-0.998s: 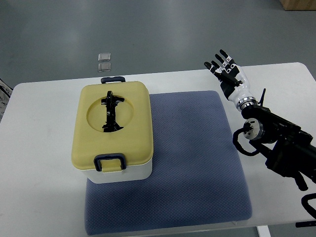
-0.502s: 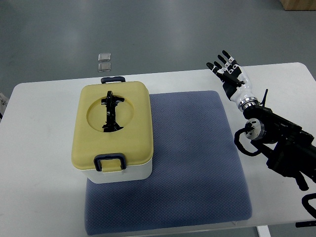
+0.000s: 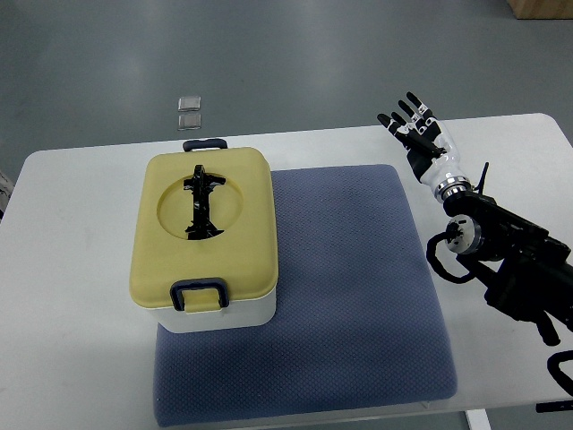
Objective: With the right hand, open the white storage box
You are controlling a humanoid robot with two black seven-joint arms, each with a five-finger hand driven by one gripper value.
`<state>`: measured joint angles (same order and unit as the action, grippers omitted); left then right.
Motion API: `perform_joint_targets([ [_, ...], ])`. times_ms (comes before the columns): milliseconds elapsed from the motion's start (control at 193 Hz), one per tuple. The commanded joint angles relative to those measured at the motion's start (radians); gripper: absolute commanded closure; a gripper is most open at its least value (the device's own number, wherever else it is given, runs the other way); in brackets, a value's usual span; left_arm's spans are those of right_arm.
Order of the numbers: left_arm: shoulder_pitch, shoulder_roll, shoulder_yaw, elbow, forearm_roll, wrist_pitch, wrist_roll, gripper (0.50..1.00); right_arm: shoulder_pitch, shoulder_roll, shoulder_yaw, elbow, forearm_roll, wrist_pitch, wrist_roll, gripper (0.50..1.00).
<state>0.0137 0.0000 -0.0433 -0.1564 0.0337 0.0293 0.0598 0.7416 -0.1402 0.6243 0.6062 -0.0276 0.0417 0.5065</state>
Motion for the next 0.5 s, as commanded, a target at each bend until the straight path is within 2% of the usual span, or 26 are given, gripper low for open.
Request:
perform_joint_targets([
  [0, 0.000, 0.000, 0.000, 0.000, 0.000, 0.000, 0.000, 0.500, 0.004, -0.002, 0.000, -0.006, 0.000, 0.001, 0.000, 0.570],
  [347, 0.000, 0.000, 0.000, 0.000, 0.000, 0.000, 0.000, 0.500, 0.073, -0.033, -0.043, -0.005, -0.067, 0.006, 0.000, 0.570],
  [497, 0.000, 0.000, 0.000, 0.000, 0.000, 0.000, 0.000, 0.500, 0.151, -0.047, -0.144, 0.003, -0.081, 0.007, 0.006, 0.570],
])
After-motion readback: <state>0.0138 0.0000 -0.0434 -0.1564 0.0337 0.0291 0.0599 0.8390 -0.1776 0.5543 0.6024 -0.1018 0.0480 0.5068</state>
